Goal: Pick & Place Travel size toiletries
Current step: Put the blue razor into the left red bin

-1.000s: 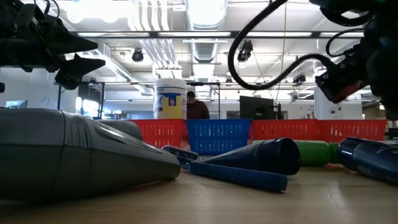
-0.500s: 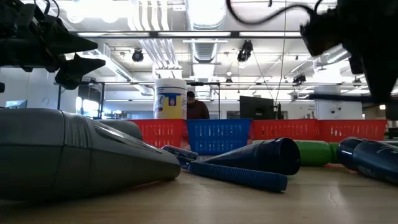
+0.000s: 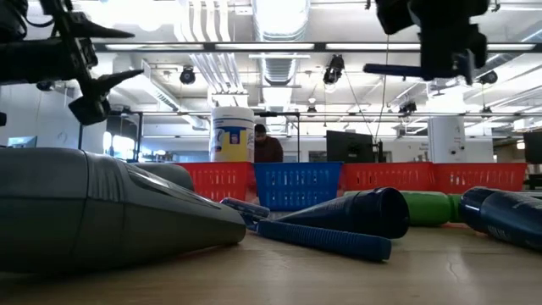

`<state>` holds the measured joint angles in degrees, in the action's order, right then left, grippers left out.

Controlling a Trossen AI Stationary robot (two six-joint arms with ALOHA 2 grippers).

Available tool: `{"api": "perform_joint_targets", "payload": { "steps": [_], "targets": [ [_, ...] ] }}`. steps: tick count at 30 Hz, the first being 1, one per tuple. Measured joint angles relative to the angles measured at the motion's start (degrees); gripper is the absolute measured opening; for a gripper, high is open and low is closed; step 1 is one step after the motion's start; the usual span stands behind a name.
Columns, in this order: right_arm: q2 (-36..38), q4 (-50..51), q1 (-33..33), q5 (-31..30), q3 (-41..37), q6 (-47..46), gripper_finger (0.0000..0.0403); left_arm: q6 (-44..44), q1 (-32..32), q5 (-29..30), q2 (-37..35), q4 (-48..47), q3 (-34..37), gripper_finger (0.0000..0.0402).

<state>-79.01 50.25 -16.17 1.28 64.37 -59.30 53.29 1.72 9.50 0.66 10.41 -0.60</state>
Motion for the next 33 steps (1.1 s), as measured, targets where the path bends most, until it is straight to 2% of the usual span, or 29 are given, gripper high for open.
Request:
{"api": "perform_joint_targets", "payload": {
  "steps": [8,12,14,17,21,24,25,33],
  "targets": [
    [-4.7,-0.3,2.3,1.6,5.4,7.1,0.0023,3.9,0.0,7.0,0.0,1.8,0.0,0.0248],
    [-7.3,-0.3,3.8,3.3,8.0,9.7,0.0023,7.4,0.1,12.3,1.0,1.6,0.0,0.0248],
    [-8.8,-0.3,4.9,4.1,9.7,10.8,0.0026,8.6,0.0,11.1,2.3,2.4,0.0,0.0248],
    [-11.3,-0.4,7.0,6.7,12.4,13.4,0.0030,12.3,-0.1,5.7,5.4,4.1,0.0,0.0248],
    [-14.7,-1.1,9.9,8.2,16.2,17.2,0.0031,13.2,-0.5,1.5,10.7,5.0,-1.1,0.0248],
    [-17.0,-1.2,11.7,8.4,19.6,19.2,0.0031,8.3,-1.2,-5.6,15.0,11.3,-3.4,0.0248],
    [-17.8,-1.3,12.3,8.5,20.8,19.3,0.0031,6.5,-1.4,-6.3,16.4,13.0,-4.4,0.0248],
    [-22.4,-10.8,16.7,10.7,26.6,16.2,0.0033,-12.5,-1.6,-3.2,30.6,13.5,-14.1,0.0248]
  ]
}}
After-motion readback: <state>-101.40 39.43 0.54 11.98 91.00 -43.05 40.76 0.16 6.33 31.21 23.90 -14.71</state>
